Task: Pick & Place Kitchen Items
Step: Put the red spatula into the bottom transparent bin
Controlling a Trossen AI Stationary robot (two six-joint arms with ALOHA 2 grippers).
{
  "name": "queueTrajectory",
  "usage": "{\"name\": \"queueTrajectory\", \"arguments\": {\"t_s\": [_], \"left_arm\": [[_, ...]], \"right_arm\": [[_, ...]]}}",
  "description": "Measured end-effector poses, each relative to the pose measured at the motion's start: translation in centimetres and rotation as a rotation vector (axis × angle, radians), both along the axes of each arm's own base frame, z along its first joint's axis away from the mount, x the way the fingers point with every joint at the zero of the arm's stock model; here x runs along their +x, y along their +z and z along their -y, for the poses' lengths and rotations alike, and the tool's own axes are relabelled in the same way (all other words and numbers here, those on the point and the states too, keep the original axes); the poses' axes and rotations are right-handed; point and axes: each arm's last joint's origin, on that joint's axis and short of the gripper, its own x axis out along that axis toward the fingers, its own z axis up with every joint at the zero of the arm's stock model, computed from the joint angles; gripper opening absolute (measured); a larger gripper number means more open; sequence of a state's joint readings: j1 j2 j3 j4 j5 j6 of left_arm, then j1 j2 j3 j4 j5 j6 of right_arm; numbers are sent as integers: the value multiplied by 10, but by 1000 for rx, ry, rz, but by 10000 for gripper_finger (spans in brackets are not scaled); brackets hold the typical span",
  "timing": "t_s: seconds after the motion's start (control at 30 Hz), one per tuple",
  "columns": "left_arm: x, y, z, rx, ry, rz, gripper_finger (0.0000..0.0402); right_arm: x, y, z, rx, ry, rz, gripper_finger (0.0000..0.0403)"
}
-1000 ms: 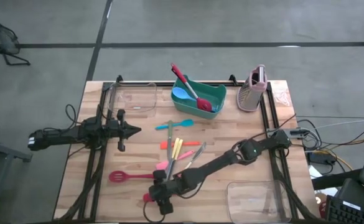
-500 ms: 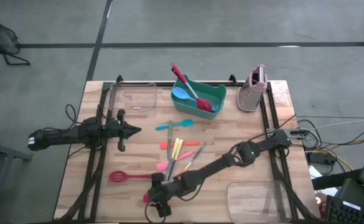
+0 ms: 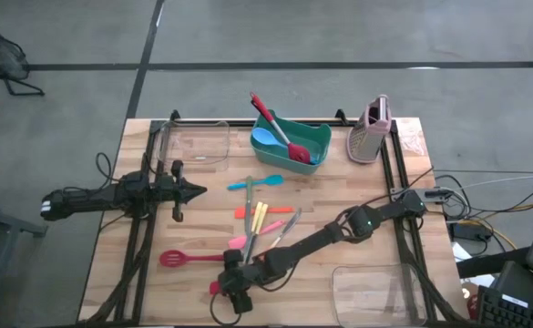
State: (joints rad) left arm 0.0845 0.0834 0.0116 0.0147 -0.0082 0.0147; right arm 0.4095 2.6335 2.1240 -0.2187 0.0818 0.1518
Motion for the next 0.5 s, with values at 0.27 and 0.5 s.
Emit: {"name": "queueTrajectory", "arguments": {"t_s": [0.27,0.5], "left_arm": [[0,0,0,0,0,0,19],[0,0,0,0,0,0,19]], "right_arm": [[0,-16,1,10,12,-30,146],[0,-13,2,4,10,-34,71]]}}
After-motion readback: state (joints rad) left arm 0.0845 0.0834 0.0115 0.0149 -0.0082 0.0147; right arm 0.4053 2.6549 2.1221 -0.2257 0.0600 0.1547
